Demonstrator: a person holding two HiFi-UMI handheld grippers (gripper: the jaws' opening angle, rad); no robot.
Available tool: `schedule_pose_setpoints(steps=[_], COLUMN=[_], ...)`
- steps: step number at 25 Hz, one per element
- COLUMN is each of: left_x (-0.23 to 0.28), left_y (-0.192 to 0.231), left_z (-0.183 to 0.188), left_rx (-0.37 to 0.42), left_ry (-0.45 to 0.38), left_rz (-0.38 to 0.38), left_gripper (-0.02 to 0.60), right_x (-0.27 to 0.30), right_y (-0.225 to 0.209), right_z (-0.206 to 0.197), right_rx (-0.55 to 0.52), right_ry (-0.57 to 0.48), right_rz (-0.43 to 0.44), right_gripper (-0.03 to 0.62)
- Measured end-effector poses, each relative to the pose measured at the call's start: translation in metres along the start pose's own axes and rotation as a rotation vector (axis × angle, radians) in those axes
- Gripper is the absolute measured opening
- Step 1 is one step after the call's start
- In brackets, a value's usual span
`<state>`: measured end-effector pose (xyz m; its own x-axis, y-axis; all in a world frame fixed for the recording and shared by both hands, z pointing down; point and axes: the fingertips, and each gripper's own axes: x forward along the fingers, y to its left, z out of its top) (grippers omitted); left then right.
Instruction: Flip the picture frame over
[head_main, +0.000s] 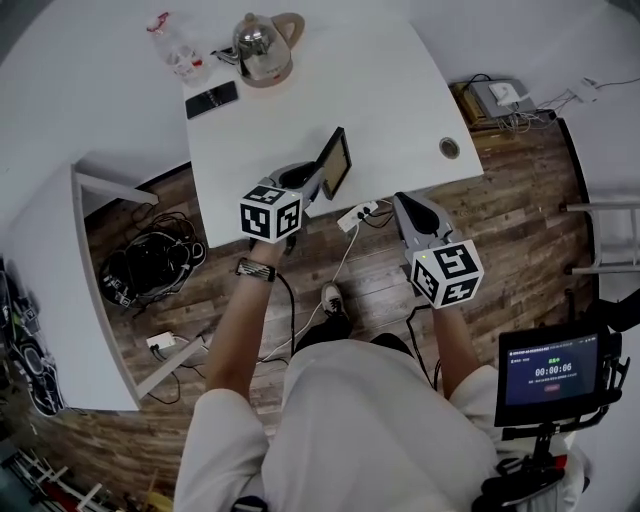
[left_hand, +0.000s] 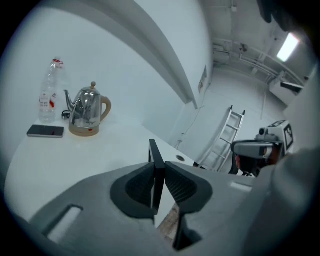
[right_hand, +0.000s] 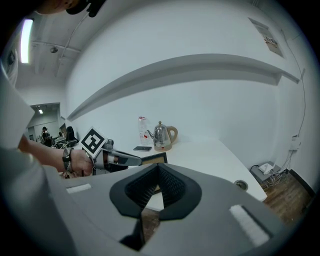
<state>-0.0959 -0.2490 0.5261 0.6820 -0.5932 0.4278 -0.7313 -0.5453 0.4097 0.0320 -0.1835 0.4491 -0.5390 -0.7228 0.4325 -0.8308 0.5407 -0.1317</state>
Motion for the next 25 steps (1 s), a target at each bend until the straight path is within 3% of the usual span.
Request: schedule_pose_setpoints(steps=[15,20,25], left_x=[-0.003,0.0,0.005], left_y=[0.066,0.081,0.088], left_z=[-0.039,-0.062,-0.07], left_rx=[-0.43,-0.476,-0.458], left_ry=[-0.165,-0.152,-0.162], left_rz=[0.065,0.113,0.145], left_gripper=[0.077,0.088,0.095], right_x=[0.015,0.014,0.016], right_y=[0.019,0.02,0.02], right_z=[-0.003,-0.004,-0.011], right_rx=[-0.025,-0.022,-0.015], right_ry=[0.032,0.04,0.049], right_rz=[0.029,0.028,0.026], right_gripper=[0.003,0.002,0.003])
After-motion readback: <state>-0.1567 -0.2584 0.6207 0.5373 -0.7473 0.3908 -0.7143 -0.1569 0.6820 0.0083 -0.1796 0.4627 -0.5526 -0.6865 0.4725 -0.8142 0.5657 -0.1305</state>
